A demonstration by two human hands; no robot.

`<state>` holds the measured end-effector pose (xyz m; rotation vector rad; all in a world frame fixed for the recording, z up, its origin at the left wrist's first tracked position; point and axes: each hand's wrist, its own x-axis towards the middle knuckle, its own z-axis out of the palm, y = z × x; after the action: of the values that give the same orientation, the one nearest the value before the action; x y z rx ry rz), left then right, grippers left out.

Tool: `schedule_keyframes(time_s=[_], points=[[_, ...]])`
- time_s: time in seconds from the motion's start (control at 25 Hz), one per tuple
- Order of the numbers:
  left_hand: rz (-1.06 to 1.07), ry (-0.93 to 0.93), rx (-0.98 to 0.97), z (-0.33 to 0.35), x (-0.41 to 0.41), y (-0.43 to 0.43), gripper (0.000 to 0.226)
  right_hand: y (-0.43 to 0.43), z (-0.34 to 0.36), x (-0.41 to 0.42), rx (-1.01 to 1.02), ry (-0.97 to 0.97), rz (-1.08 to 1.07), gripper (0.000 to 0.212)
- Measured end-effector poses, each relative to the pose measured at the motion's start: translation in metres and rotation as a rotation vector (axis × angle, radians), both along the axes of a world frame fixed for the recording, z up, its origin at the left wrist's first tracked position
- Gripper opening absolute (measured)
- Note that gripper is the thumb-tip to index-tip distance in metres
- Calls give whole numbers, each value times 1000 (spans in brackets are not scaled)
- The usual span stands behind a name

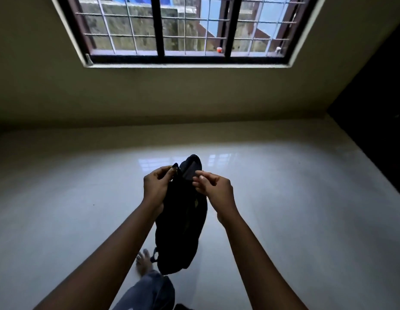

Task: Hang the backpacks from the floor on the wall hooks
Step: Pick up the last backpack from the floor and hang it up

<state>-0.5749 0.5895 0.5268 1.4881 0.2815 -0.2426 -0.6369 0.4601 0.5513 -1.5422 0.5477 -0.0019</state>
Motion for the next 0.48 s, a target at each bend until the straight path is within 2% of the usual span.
schedule_keyframes(time_s=[0.12,0.28,0.48], points=[[-22,-37,80,9,31,34,17,26,6,46,-161,-80,132,20],[-149,-209,296,32,86,98,6,76,17,124,-427,-174,404,22],[-98,-284,415,59,160,196,12,161,43,222,-500,-309,555,16]])
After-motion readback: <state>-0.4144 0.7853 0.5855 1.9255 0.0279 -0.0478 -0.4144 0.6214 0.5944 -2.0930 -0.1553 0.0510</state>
